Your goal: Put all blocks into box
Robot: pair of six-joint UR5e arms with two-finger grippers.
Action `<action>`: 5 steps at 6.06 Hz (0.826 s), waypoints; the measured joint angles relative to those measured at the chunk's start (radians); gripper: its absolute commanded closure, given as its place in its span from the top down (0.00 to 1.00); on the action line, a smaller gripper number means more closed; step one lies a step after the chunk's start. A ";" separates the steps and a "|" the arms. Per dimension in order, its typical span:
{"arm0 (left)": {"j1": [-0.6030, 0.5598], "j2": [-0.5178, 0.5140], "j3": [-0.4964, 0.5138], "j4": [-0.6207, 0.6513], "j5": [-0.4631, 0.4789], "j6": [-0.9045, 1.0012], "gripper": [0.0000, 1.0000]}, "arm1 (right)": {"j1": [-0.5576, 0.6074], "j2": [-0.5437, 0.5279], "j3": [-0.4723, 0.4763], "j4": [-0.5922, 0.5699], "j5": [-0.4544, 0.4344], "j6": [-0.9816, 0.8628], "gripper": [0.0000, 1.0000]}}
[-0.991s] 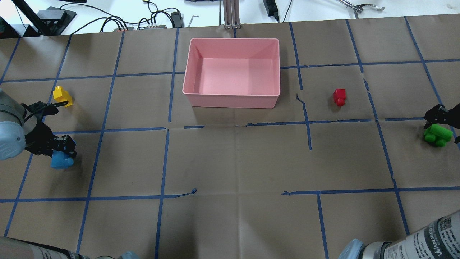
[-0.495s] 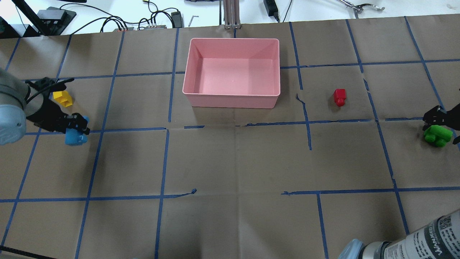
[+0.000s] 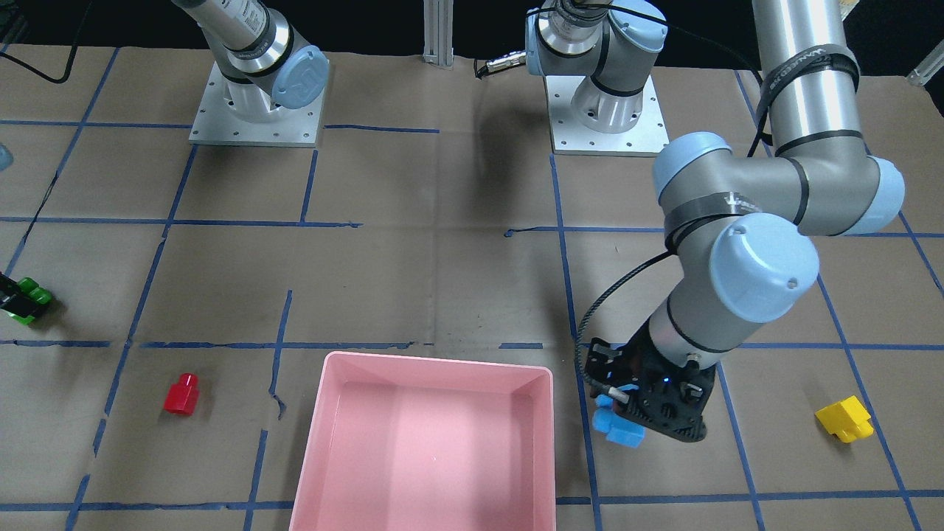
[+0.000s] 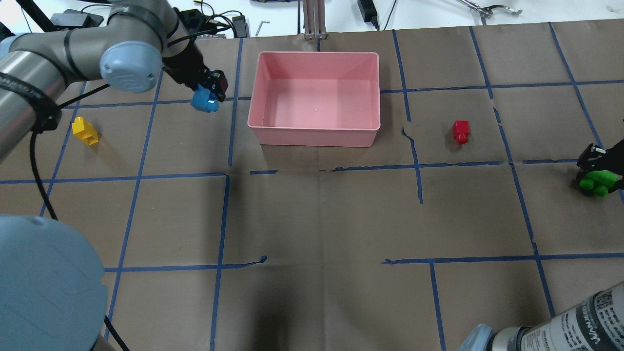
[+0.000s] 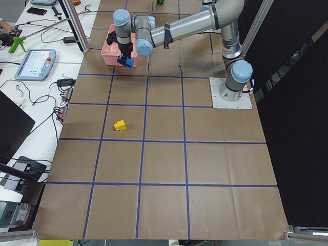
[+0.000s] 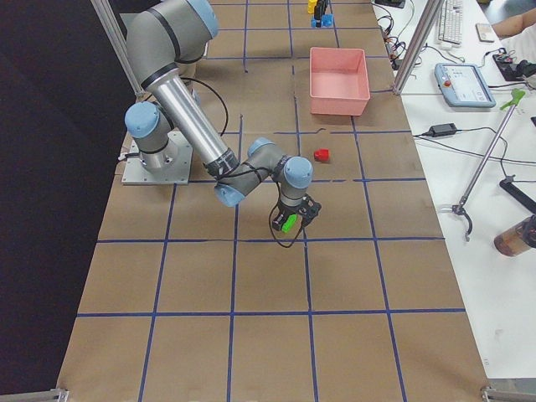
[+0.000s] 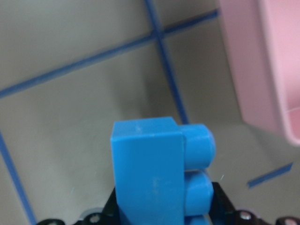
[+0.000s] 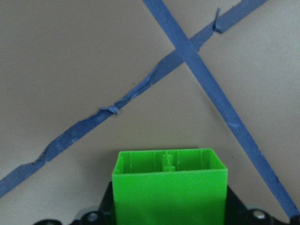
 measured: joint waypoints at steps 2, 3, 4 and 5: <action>-0.106 -0.098 0.107 -0.011 0.004 -0.252 0.00 | 0.014 -0.069 -0.058 0.067 0.012 0.009 0.49; -0.149 -0.144 0.112 0.025 0.004 -0.317 0.08 | 0.037 -0.109 -0.097 0.140 0.033 0.012 0.49; -0.176 -0.183 0.113 0.060 0.005 -0.341 0.48 | 0.080 -0.141 -0.154 0.229 0.043 0.022 0.48; -0.186 -0.199 0.112 0.077 0.006 -0.342 0.98 | 0.138 -0.163 -0.228 0.333 0.046 0.046 0.48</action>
